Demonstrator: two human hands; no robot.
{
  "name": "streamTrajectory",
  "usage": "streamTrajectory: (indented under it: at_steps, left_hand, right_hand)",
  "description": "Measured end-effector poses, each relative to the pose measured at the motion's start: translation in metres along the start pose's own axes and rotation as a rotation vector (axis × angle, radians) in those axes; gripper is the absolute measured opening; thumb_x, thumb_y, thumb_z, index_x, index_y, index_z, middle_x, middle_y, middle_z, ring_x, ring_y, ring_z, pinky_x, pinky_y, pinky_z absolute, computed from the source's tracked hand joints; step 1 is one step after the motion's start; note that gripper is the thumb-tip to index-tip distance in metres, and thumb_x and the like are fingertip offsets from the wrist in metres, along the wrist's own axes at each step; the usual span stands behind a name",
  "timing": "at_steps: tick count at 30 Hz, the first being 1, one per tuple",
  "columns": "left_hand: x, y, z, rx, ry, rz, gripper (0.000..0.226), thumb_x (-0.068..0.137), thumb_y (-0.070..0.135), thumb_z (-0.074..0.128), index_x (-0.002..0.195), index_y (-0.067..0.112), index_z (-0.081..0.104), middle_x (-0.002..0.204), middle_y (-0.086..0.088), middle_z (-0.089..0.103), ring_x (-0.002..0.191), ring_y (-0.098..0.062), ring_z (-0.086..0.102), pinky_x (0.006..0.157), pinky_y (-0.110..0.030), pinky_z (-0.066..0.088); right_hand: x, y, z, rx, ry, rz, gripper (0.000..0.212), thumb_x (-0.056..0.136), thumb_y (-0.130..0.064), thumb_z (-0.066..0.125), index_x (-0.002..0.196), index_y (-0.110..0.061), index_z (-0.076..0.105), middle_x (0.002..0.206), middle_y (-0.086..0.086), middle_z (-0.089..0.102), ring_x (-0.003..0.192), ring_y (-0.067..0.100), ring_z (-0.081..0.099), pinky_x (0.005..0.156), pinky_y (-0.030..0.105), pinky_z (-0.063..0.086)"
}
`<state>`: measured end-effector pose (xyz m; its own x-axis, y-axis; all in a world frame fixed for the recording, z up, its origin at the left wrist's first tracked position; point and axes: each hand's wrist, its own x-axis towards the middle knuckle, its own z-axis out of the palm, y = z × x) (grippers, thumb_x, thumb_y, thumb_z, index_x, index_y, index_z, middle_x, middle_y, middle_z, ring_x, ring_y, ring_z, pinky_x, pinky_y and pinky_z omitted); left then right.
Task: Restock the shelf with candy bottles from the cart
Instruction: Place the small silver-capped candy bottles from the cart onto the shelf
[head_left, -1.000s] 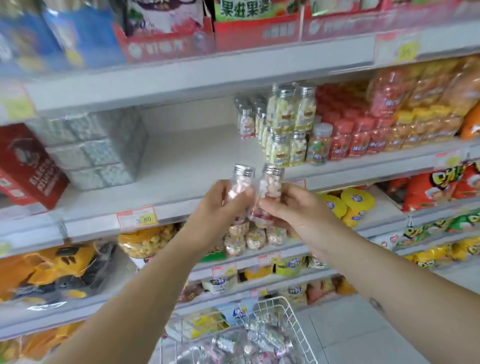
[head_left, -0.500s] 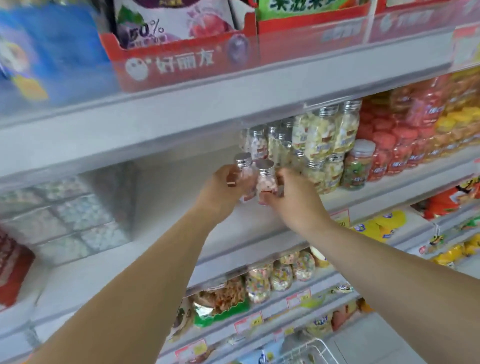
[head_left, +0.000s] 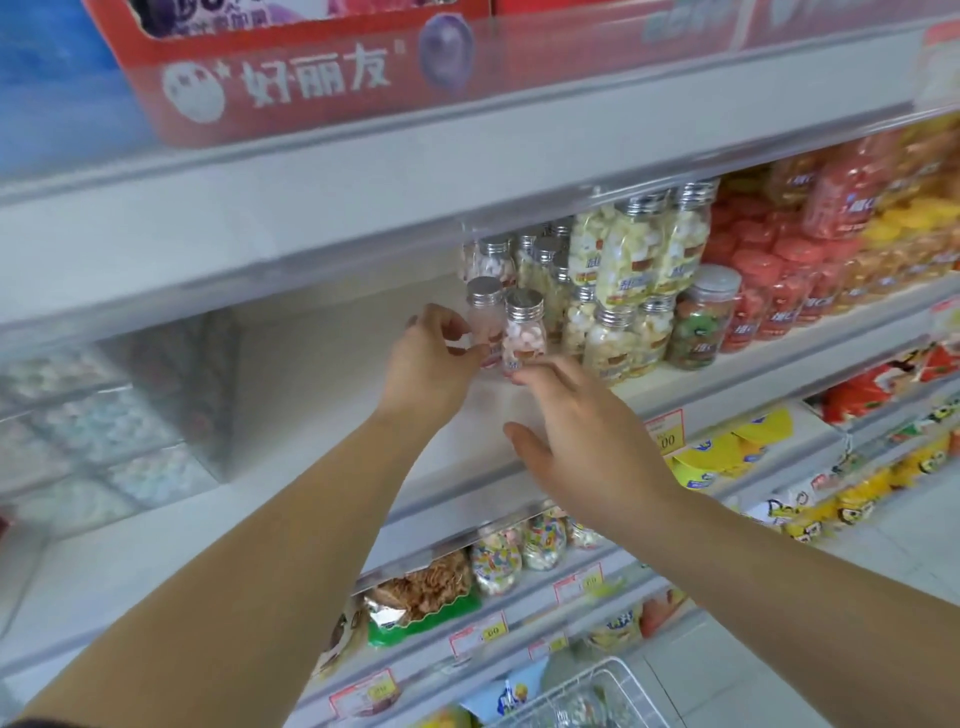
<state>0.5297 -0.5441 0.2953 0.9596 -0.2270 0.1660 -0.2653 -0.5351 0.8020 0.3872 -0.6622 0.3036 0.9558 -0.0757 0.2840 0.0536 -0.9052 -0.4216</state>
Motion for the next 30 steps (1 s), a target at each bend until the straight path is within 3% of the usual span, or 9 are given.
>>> streamTrajectory:
  at_steps: [4,7,13,20,30]
  left_hand:
    - [0.007,0.006,0.005,0.06,-0.049,0.015,0.01,0.088,0.021,0.069,0.092,0.024,0.061,0.119,-0.001,0.057,0.084,-0.016,0.068,0.061,-0.022,0.044]
    - [0.015,0.009,0.011,0.086,-0.049,-0.004,0.012,0.089,0.017,0.065,0.094,0.028,0.061,0.122,-0.002,0.056,0.092,-0.023,0.065,0.063,-0.022,0.04]
    - [0.029,0.012,0.021,0.066,0.015,-0.014,0.015,0.087,0.02,0.068,0.096,0.023,0.057,0.107,-0.01,0.065,0.09,-0.027,0.065,0.063,-0.026,0.039]
    - [0.039,0.015,0.028,0.046,0.075,0.014,0.02,0.088,0.026,0.069,0.099,0.014,0.058,0.1,0.003,0.063,0.088,-0.026,0.066,0.069,-0.034,0.052]
    - [0.044,0.019,0.033,0.055,0.089,0.008,0.023,0.086,0.027,0.071,0.101,0.011,0.061,0.094,0.002,0.062,0.083,-0.017,0.056,0.062,-0.025,0.041]
  right_hand:
    - [0.017,0.0,0.005,-0.052,-0.084,0.043,0.047,0.1,-0.041,0.046,0.14,-0.016,0.046,0.138,-0.001,0.043,0.123,0.024,0.048,0.089,0.038,0.046]
    - [0.03,0.004,0.008,-0.061,-0.103,0.053,0.047,0.1,-0.038,0.047,0.14,-0.012,0.047,0.138,0.002,0.043,0.123,0.026,0.049,0.09,0.04,0.048]
    - [0.043,0.008,0.012,-0.067,-0.171,0.124,0.045,0.098,-0.033,0.051,0.137,-0.01,0.05,0.139,0.007,0.038,0.12,0.028,0.052,0.092,0.038,0.047]
    - [0.046,0.006,0.013,-0.069,-0.171,0.157,0.047,0.096,-0.032,0.055,0.135,-0.008,0.049,0.137,0.011,0.036,0.121,0.031,0.049,0.095,0.04,0.045]
    - [0.05,0.006,0.015,-0.063,-0.19,0.193,0.049,0.096,-0.033,0.055,0.136,-0.007,0.043,0.142,0.014,0.032,0.129,0.033,0.041,0.098,0.042,0.043]
